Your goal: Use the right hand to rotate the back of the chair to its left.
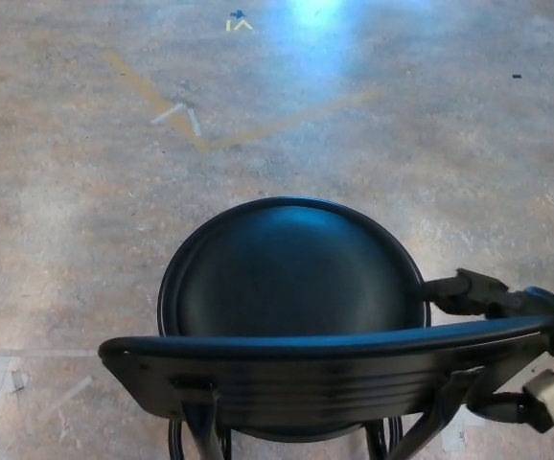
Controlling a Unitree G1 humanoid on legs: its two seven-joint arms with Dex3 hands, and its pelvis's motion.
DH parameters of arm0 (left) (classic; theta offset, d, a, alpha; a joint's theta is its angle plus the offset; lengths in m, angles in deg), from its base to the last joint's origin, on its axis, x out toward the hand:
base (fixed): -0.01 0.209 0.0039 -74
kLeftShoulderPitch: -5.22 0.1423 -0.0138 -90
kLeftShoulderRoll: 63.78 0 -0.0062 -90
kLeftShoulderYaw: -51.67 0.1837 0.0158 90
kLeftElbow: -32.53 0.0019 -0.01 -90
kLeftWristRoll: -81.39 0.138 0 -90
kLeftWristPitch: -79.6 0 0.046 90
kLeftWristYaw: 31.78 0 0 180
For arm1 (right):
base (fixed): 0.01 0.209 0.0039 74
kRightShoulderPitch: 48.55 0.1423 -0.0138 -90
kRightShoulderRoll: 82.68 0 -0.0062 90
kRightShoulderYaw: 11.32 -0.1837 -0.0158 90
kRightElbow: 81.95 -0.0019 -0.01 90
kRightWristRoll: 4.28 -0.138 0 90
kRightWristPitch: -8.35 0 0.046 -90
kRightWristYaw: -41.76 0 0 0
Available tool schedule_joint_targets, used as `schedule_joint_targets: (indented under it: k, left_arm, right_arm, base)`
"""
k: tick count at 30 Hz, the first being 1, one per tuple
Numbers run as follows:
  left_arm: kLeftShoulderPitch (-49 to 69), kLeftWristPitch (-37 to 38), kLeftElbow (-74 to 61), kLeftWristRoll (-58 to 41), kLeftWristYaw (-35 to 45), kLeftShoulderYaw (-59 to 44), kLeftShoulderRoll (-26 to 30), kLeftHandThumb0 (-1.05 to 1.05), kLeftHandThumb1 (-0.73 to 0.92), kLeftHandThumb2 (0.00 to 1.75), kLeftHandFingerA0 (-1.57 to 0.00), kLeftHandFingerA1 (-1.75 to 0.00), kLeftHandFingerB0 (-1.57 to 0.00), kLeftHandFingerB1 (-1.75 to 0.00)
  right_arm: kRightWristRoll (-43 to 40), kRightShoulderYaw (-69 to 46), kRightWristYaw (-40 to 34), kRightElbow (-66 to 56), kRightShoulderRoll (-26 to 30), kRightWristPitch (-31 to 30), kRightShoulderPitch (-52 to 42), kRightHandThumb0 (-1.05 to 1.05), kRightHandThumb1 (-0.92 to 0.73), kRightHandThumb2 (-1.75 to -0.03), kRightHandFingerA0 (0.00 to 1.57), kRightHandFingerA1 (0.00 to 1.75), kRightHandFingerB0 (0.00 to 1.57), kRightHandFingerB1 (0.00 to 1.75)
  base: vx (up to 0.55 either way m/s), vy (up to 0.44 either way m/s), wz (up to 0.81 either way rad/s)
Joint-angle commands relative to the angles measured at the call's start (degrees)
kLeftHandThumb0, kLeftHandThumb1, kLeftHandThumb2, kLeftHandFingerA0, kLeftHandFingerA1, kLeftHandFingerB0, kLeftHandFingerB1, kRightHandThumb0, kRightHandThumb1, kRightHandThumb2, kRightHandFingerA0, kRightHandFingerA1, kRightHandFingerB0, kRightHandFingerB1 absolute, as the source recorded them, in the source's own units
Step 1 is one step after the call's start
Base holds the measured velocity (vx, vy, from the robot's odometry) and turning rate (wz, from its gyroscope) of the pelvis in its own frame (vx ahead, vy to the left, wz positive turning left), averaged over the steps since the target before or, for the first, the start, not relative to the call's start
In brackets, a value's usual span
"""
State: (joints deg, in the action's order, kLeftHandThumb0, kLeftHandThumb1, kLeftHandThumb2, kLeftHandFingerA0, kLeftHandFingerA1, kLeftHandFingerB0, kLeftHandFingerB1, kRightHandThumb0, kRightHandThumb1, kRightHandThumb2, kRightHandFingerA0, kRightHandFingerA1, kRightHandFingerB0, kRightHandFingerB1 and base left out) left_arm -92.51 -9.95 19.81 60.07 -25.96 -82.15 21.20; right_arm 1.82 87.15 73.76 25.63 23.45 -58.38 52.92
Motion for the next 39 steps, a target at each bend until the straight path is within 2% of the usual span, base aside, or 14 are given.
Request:
schedule_joint_targets:
  k: [1, 4, 5, 6, 12, 13, 17, 19, 21, 33, 34, 35, 36, 39]
  left_arm:
    - [-0.25, -0.36, 0.20, -0.59, -0.64, 0.16, 0.74, -0.73, 0.85, 0.67, -0.26, -0.37, -0.12, -0.23]
    - [-0.20, -0.32, 0.26, -0.66, -0.43, 0.09, 0.77, -0.74, 0.84, 0.67, -0.25, -0.35, -0.12, -0.23]
    - [-0.25, -0.38, 0.28, -1.05, -0.42, -0.28, 0.73, -0.73, 0.83, 0.67, -0.26, -0.35, -0.12, -0.23]
    - [-0.43, -0.46, 0.27, -1.24, -0.51, -0.44, 0.78, -0.72, 0.84, 0.67, -0.26, -0.36, -0.12, -0.23]
    - [-0.09, -0.39, 0.20, -1.10, -0.18, -0.25, 0.87, -0.71, 0.84, 0.67, -0.24, -0.36, -0.12, -0.23]
    - [0.09, -0.36, 0.21, -1.00, -0.34, -0.15, 0.75, -0.75, 0.67, 1.01, -0.19, -0.49, -0.06, -0.36]
    - [0.47, -0.33, 0.32, -0.28, -0.37, 0.55, 0.43, -0.74, 0.68, 1.00, -0.19, -0.49, -0.07, -0.35]
    - [0.19, -0.36, 0.27, -0.74, -0.29, 0.29, 0.33, -0.71, 0.85, 0.65, -0.23, -0.36, -0.12, -0.28]
    - [-0.60, -0.57, 0.24, -0.74, -0.51, 0.38, 0.61, -0.72, 0.84, 0.66, -0.24, -0.35, -0.13, -0.25]
    - [-1.40, 0.32, 0.12, 0.06, 0.89, 1.84, 1.08, -0.74, 0.89, 0.68, -0.19, -0.39, -0.12, -0.25]
    - [-1.76, 0.19, 0.16, 0.08, 0.86, 1.98, 1.31, -0.36, 0.53, 1.10, 0.00, -0.50, 0.00, -0.50]
    - [-2.24, 0.11, 0.17, -0.07, 0.61, 1.90, 1.54, -0.36, 0.53, 1.10, 0.00, -0.50, 0.00, -0.50]
    - [-2.33, 0.12, 0.21, -0.03, 0.40, 1.98, 1.59, -0.74, 0.89, 0.68, -0.20, -0.36, -0.12, -0.25]
    - [-2.49, 0.15, 0.30, -0.46, -0.28, 1.64, 1.51, -0.70, 0.88, 0.67, -0.21, -0.37, -0.11, -0.24]
  right_arm:
    - [0.06, 0.86, 0.13, 1.07, -2.21, -0.77, 1.45, -1.05, -0.55, -0.63, 0.00, 0.44, 0.00, 0.53]
    - [-0.81, 1.80, 1.19, 3.00, -4.45, 0.09, 2.59, -1.05, -0.54, -0.61, 0.00, 0.44, 0.00, 0.50]
    - [-0.53, 2.01, 0.95, 3.51, -4.85, 0.85, 2.76, -1.05, -0.42, -0.88, 0.00, 0.52, 0.00, 0.54]
    - [-0.32, 2.50, 0.86, 3.75, -5.72, 0.89, 3.20, -1.05, -0.55, -0.63, 0.00, 0.48, 0.00, 0.55]
    - [-0.53, 4.07, 1.34, 2.94, -8.64, 0.39, 3.25, -1.05, -0.55, -0.63, 0.00, 0.42, 0.00, 0.52]
    - [-0.31, 4.78, 1.28, 2.72, -9.61, 0.88, 3.23, -1.05, -0.45, -0.87, 0.00, 0.43, 0.00, 0.48]
    - [0.92, 7.59, 1.07, 2.43, -12.91, 1.93, 4.27, -1.05, -0.44, -0.86, 0.00, 0.41, 0.00, 0.48]
    - [2.15, 9.56, 0.40, 2.51, -15.48, 1.44, 5.75, -1.05, -0.46, -0.87, 0.00, 0.46, 0.00, 0.49]
    - [2.02, 10.43, 0.39, 2.02, -17.08, -0.38, 6.63, -1.05, -0.55, -0.62, 0.00, 0.50, 0.00, 0.53]
    - [9.26, 18.27, -1.62, 3.74, -27.26, 0.38, 16.37, -1.05, -0.49, -0.85, 0.00, 0.30, 0.00, 0.37]
    - [9.53, 18.81, -1.78, 5.36, -28.66, 0.34, 18.06, -1.05, -0.51, -0.87, 0.00, 0.29, 0.00, 0.37]
    - [9.67, 19.01, -2.08, 6.77, -29.61, 0.29, 19.37, -1.05, -0.51, -0.87, 0.00, 0.29, 0.00, 0.37]
    - [9.91, 19.28, -2.56, 8.00, -30.40, 0.78, 20.26, -0.97, -0.66, -1.01, 0.00, 0.27, 0.00, 0.34]
    - [11.62, 20.81, -4.74, 14.28, -35.28, 0.75, 25.18, -0.97, -0.65, -0.99, 0.03, 0.29, 0.00, 0.36]
  base:
    - [0.00, 0.000, 0.00]
    - [0.00, 0.000, 0.00]
    - [0.00, 0.000, 0.00]
    - [0.00, 0.000, 0.00]
    - [0.00, 0.000, 0.00]
    - [0.00, 0.000, 0.00]
    - [0.00, 0.000, 0.00]
    - [0.00, 0.000, 0.00]
    - [0.00, 0.000, 0.00]
    - [0.00, 0.000, 0.00]
    - [0.00, 0.000, 0.00]
    - [0.00, 0.000, 0.00]
    - [0.00, 0.000, 0.00]
    - [0.00, 0.000, 0.00]
